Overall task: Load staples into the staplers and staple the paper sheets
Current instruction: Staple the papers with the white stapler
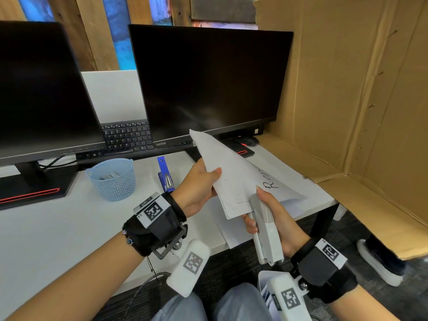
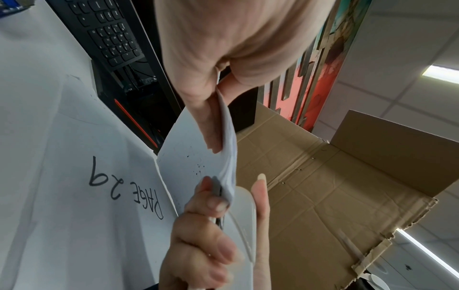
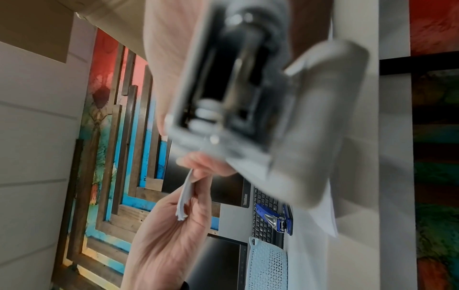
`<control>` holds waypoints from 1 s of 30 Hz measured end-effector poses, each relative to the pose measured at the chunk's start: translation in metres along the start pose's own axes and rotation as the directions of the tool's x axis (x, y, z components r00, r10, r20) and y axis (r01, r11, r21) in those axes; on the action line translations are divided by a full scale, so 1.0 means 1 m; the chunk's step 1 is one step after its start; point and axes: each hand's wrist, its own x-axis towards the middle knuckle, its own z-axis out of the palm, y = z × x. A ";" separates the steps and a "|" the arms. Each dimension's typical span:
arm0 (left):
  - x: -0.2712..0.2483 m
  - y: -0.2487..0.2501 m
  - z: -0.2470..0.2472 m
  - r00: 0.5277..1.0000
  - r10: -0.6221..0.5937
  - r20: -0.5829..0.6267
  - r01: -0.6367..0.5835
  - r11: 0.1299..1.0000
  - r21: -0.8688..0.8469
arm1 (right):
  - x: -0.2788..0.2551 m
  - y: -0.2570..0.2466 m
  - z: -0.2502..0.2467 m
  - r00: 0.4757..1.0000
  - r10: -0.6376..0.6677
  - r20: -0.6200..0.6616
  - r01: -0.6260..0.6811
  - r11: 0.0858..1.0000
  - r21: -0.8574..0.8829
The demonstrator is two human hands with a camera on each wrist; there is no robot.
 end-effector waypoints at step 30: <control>-0.030 -0.038 0.024 0.962 -0.246 0.117 0.231 0.964 0.129 | -0.001 0.003 0.006 0.959 -0.154 -0.239 0.099 0.969 -0.228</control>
